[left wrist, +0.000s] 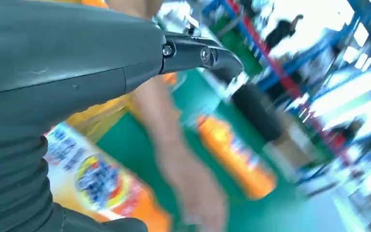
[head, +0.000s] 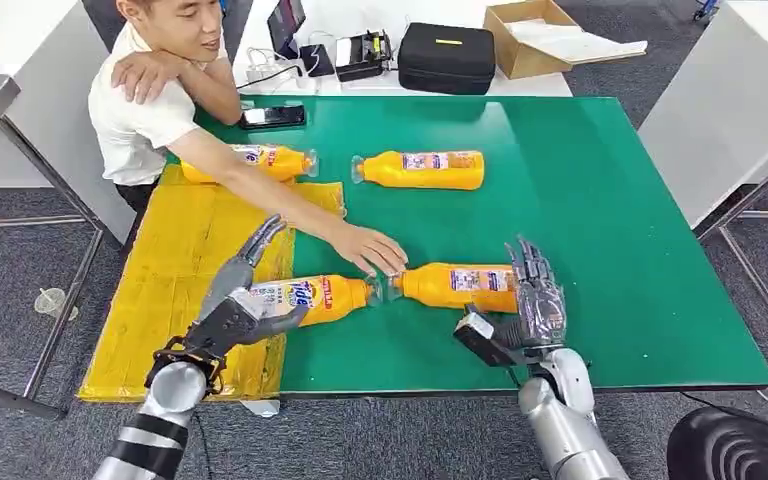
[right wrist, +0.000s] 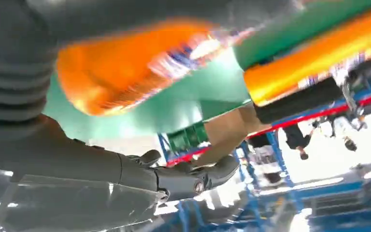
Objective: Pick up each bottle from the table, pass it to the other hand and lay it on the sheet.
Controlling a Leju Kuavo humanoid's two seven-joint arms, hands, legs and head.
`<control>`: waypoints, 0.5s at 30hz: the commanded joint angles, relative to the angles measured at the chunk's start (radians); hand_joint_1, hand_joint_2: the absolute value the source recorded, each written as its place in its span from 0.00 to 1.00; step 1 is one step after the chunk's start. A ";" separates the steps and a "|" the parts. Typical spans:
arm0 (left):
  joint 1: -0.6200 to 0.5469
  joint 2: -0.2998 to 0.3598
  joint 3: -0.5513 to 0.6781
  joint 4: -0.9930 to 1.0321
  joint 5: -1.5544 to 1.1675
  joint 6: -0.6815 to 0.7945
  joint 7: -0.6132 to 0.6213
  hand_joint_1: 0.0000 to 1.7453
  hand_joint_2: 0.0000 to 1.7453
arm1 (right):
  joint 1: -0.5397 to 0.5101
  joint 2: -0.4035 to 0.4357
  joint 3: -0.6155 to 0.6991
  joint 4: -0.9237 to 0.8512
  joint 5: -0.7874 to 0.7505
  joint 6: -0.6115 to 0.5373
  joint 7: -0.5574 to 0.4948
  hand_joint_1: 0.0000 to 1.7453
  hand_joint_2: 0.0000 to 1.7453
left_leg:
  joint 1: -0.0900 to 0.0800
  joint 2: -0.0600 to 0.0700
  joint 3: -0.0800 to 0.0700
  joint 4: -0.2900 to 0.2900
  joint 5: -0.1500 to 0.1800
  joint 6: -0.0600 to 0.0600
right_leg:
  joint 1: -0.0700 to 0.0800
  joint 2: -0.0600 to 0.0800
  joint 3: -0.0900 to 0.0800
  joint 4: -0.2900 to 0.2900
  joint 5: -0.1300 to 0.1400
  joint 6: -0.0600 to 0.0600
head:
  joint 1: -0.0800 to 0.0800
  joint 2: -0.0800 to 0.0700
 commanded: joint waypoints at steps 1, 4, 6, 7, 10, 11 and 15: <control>0.068 -0.092 0.108 -0.225 0.082 -0.041 0.022 0.00 1.00 | -0.007 -0.080 0.007 0.063 0.073 0.134 0.081 0.00 1.00 | 0.001 0.001 0.002 0.002 -0.002 0.000 | 0.002 0.000 0.003 0.001 -0.002 -0.004 | 0.000 0.000; 0.066 -0.090 0.083 -0.221 0.125 -0.065 0.025 0.00 1.00 | -0.013 -0.119 0.061 0.094 0.131 0.169 0.117 0.00 1.00 | 0.001 0.002 0.003 0.001 -0.002 0.000 | 0.002 0.000 0.003 0.000 -0.001 -0.003 | 0.000 0.000; 0.061 -0.090 0.081 -0.215 0.136 -0.058 0.025 0.00 1.00 | -0.005 -0.150 0.104 0.062 0.157 0.182 0.140 0.00 1.00 | 0.001 0.002 0.005 0.001 -0.003 0.001 | 0.002 0.000 0.006 0.000 -0.002 -0.004 | 0.000 0.000; 0.059 -0.091 0.085 -0.215 0.137 -0.054 0.026 0.00 1.00 | 0.001 -0.161 0.119 0.036 0.158 0.190 0.149 0.00 1.00 | 0.001 0.002 0.003 0.001 -0.002 0.000 | 0.001 0.000 0.004 0.000 -0.001 -0.003 | 0.000 0.000; 0.059 -0.094 0.092 -0.215 0.141 -0.050 0.027 0.00 1.00 | 0.000 -0.173 0.132 0.013 0.166 0.195 0.157 0.00 1.00 | 0.000 0.002 0.003 0.001 -0.002 0.000 | 0.001 0.000 0.003 0.000 -0.001 -0.003 | 0.000 0.000; 0.059 -0.094 0.092 -0.215 0.141 -0.050 0.027 0.00 1.00 | 0.000 -0.173 0.132 0.013 0.166 0.195 0.157 0.00 1.00 | 0.000 0.003 0.004 0.001 -0.003 0.000 | 0.001 0.001 0.004 0.000 -0.002 -0.004 | 0.000 0.000; 0.057 -0.110 0.116 -0.200 0.177 -0.059 0.038 0.00 1.00 | -0.005 -0.211 0.177 -0.039 0.192 0.220 0.203 0.00 1.00 | 0.001 0.003 0.006 0.002 -0.004 0.000 | 0.002 0.001 0.006 0.001 -0.003 -0.005 | 0.000 0.000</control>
